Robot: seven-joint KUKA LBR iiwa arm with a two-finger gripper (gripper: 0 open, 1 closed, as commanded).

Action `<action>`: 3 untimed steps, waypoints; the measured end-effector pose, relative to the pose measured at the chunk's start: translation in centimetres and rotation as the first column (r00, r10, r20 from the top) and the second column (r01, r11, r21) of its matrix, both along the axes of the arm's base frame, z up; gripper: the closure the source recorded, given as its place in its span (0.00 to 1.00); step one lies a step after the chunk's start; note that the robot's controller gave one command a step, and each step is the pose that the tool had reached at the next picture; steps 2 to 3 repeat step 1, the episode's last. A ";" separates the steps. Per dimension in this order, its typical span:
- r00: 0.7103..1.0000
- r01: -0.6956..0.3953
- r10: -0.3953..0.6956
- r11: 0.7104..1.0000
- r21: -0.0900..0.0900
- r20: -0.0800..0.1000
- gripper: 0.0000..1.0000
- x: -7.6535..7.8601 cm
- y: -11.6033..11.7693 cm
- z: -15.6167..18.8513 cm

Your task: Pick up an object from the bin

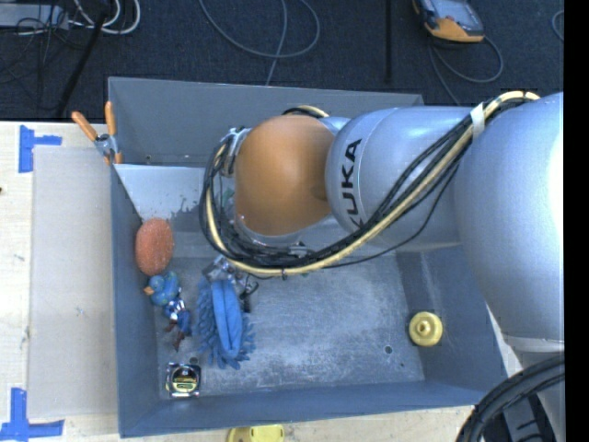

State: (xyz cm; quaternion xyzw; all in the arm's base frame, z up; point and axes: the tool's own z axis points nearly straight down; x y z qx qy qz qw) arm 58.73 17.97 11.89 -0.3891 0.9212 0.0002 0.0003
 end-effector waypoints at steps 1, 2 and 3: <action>1.000 -0.004 0.004 1.000 0.000 -0.003 1.00 1.5 0.3 3.5; 1.000 -0.004 0.004 1.000 0.000 -0.003 1.00 1.5 0.3 3.5; 1.000 -0.004 0.004 1.000 0.000 -0.003 1.00 1.5 0.3 3.5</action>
Offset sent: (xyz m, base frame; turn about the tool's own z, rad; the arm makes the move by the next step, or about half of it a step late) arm 0.0064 -0.0173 0.1348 -0.0349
